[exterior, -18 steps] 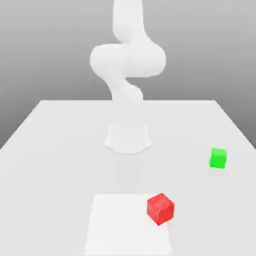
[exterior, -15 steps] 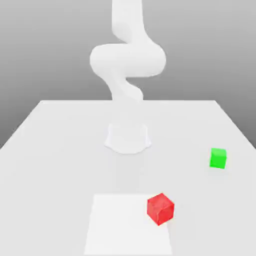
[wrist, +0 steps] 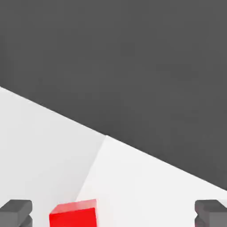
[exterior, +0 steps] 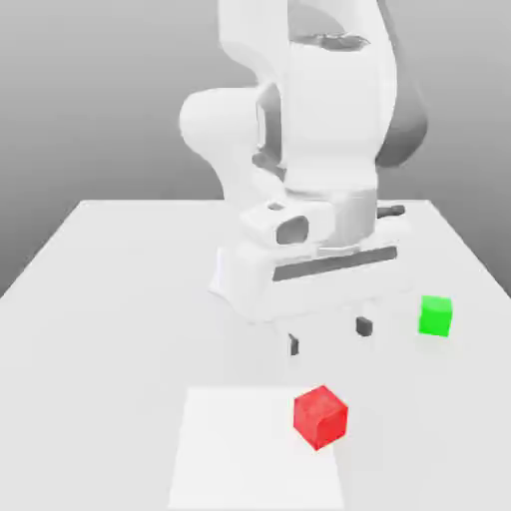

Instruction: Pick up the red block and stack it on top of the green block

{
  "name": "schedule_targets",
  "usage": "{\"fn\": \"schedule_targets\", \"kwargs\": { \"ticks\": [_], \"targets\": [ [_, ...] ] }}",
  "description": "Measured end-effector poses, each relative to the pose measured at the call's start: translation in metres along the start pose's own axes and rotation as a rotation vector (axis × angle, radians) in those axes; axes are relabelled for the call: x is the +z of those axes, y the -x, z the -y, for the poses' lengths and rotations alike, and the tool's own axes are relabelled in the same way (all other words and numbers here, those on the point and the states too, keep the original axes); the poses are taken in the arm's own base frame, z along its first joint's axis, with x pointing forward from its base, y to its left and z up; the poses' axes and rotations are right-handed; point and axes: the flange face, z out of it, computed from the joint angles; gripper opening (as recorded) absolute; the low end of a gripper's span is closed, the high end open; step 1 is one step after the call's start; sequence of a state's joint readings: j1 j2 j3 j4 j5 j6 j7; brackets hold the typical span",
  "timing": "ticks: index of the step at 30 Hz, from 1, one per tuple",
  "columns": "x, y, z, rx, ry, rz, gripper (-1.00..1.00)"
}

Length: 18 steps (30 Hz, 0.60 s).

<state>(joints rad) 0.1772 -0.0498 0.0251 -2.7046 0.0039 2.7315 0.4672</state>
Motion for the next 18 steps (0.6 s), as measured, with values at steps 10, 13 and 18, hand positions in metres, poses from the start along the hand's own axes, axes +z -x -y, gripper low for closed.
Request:
{"fn": "schedule_targets", "kwargs": {
  "ticks": [10, 13, 18],
  "targets": [
    [0.105, 0.028, -0.008, -0.05, 0.033, 0.069, -1.0],
    [0.105, 0.029, -0.008, -0.05, 0.034, 0.07, -1.0],
    [0.088, 0.026, -0.007, -0.05, 0.034, 0.07, -1.0]
  ]
}}
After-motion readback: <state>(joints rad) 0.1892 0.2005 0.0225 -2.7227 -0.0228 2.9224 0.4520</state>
